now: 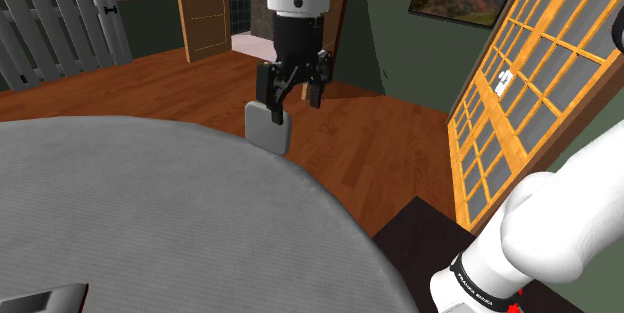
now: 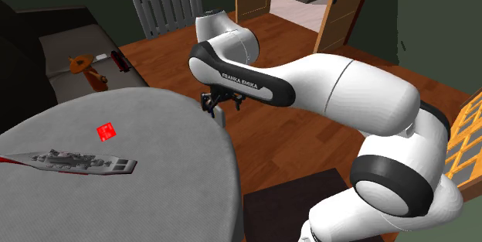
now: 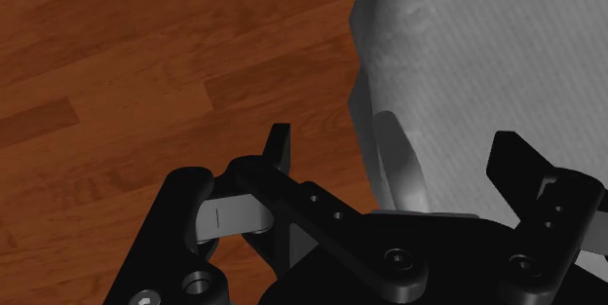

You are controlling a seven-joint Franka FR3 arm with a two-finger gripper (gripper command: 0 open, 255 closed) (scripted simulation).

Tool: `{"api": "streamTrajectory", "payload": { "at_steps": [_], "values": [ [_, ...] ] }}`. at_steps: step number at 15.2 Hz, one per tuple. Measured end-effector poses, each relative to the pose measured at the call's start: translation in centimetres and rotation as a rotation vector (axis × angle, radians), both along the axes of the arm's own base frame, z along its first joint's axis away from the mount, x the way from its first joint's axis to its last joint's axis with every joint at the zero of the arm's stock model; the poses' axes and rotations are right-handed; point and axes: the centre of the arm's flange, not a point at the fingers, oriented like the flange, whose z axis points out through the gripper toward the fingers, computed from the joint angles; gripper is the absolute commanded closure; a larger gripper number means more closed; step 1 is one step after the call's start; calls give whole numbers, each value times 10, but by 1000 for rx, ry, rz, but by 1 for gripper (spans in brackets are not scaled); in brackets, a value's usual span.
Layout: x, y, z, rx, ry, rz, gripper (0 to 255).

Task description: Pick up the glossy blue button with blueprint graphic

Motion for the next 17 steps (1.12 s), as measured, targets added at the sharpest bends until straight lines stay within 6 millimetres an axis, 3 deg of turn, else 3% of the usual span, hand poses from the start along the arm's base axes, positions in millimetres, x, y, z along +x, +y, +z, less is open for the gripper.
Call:
{"api": "streamTrajectory", "payload": {
  "at_steps": [8,9,17],
  "values": [
    [6,10,-35,-2,3,-5,0],
    [6,10,-37,-2,3,-5,255],
    [5,10,-39,-1,2,-4,255]
  ]
}}
